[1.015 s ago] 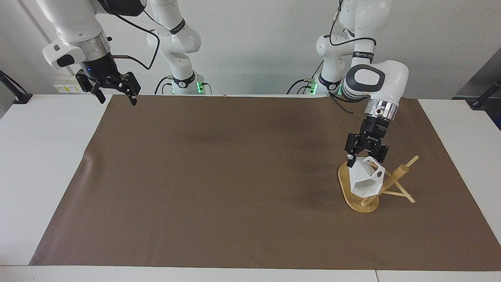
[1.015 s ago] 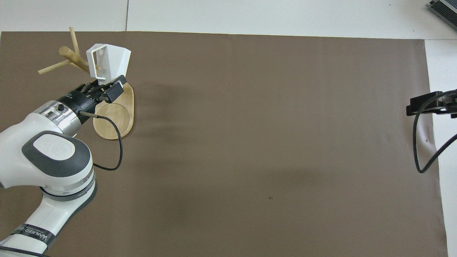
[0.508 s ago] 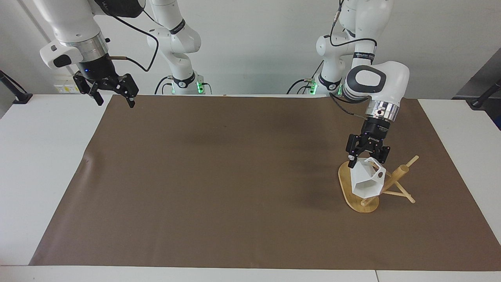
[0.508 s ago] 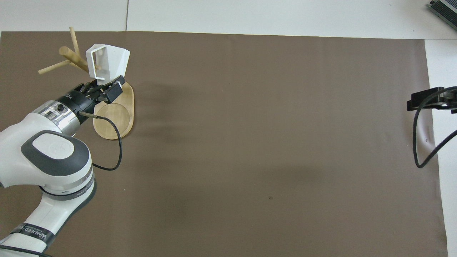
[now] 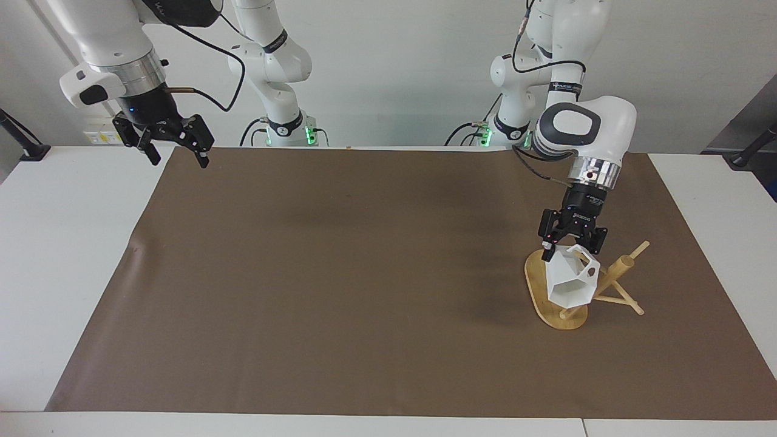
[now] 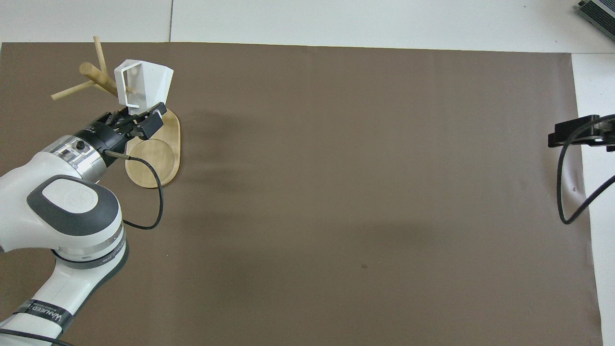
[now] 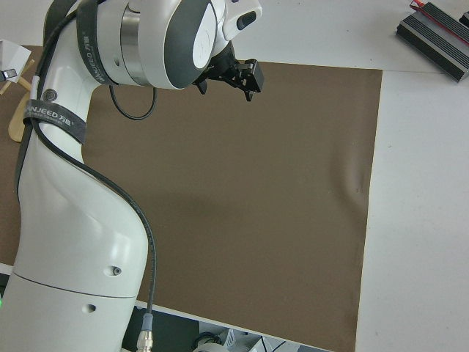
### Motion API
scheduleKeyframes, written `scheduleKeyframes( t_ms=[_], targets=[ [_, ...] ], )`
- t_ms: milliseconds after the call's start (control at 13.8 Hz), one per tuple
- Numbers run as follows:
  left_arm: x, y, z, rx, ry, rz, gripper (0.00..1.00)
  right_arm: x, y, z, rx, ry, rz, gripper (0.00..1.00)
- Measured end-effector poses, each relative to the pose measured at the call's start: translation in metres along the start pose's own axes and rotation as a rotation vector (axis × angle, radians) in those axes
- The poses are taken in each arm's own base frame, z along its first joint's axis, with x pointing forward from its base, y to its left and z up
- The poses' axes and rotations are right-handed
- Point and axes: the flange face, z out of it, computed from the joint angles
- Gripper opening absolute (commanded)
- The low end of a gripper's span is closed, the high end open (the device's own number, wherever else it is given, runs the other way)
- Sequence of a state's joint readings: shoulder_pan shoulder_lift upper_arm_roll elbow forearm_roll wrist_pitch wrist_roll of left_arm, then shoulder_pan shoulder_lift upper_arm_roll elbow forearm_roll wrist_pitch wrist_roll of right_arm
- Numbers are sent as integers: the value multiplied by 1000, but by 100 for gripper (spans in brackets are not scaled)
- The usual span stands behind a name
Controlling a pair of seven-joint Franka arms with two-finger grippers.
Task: Hang cup on rack
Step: 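Move the cup with the left gripper onto a mug tree peg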
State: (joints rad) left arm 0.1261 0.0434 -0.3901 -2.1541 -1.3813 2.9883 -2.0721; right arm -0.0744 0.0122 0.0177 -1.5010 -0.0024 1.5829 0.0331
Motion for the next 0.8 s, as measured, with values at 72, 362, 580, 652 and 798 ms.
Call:
scheduleKeyframes(
  t_ms=[72, 362, 580, 652, 798],
  targets=[
    [0, 0, 0, 0, 0, 0, 0, 0, 2, 0, 0, 0, 3, 100],
    [0, 6, -1, -8, -1, 7, 0, 2, 10, 4, -2, -7, 17, 100],
    [1, 8, -1, -11, 1, 15, 99, 2, 10, 3, -2, -6, 18, 100],
    [1, 8, -1, -11, 2, 19, 100, 2, 10, 3, -2, -6, 18, 100],
    [1, 8, -1, -11, 1, 23, 100, 2, 10, 3, -2, -6, 18, 100]
  ],
)
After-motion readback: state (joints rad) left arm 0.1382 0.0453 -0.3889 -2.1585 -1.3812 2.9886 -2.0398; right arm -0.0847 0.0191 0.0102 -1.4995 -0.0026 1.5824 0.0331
